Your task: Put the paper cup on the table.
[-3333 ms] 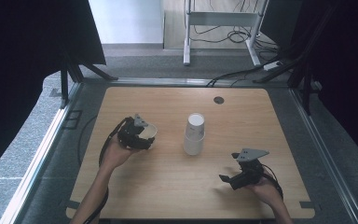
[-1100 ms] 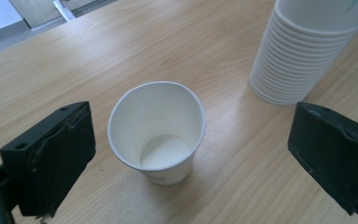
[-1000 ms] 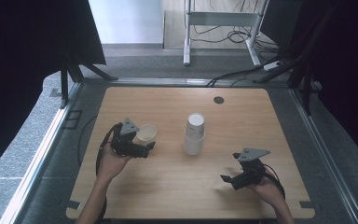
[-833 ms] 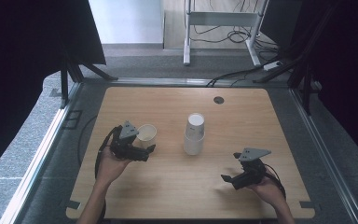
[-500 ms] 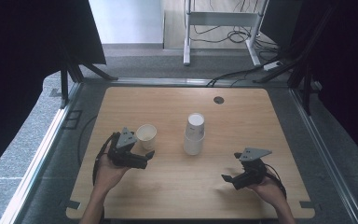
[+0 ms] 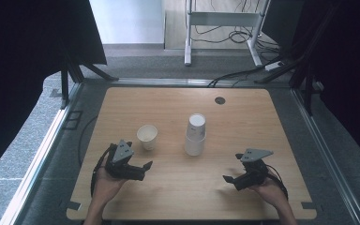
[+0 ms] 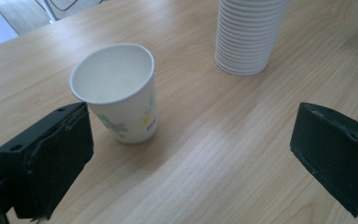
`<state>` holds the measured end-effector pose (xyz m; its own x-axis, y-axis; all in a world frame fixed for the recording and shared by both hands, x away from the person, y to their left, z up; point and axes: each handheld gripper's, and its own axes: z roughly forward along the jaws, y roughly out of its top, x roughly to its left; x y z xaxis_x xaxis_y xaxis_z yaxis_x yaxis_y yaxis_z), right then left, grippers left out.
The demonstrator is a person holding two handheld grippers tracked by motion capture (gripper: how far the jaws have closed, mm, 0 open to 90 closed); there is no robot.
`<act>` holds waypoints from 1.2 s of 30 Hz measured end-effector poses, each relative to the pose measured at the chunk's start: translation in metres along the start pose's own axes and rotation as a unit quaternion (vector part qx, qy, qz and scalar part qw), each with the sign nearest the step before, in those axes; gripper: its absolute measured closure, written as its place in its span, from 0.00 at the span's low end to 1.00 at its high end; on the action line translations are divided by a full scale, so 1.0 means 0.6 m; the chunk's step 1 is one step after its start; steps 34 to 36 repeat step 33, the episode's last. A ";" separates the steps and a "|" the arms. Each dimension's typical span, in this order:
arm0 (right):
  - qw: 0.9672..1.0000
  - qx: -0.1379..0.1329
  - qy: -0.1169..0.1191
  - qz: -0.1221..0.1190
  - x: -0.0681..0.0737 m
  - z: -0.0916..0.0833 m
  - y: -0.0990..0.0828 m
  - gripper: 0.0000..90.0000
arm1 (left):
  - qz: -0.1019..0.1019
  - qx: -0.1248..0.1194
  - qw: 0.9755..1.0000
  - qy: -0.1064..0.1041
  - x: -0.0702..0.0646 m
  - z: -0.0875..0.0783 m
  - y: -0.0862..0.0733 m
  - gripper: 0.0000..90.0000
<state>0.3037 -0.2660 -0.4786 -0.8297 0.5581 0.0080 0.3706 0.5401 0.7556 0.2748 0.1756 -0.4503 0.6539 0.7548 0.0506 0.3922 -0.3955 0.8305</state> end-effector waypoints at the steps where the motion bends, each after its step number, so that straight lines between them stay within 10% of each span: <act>1: 1.000 0.001 -0.001 0.000 0.000 0.001 0.000 0.00 | -0.002 0.001 1.000 0.000 -0.001 0.002 -0.005 0.00; 17: 1.000 0.027 -0.012 0.000 -0.008 0.015 -0.014 0.00 | -0.017 0.056 0.998 0.003 -0.011 0.047 -0.062 0.00; 27: 0.997 0.069 -0.020 0.008 -0.020 0.041 -0.038 0.00 | -0.014 0.116 0.993 0.004 -0.017 0.077 -0.084 0.00; 36: 0.998 0.067 -0.018 0.016 -0.022 0.042 -0.043 0.00 | -0.025 0.121 0.992 0.004 -0.017 0.079 -0.085 0.00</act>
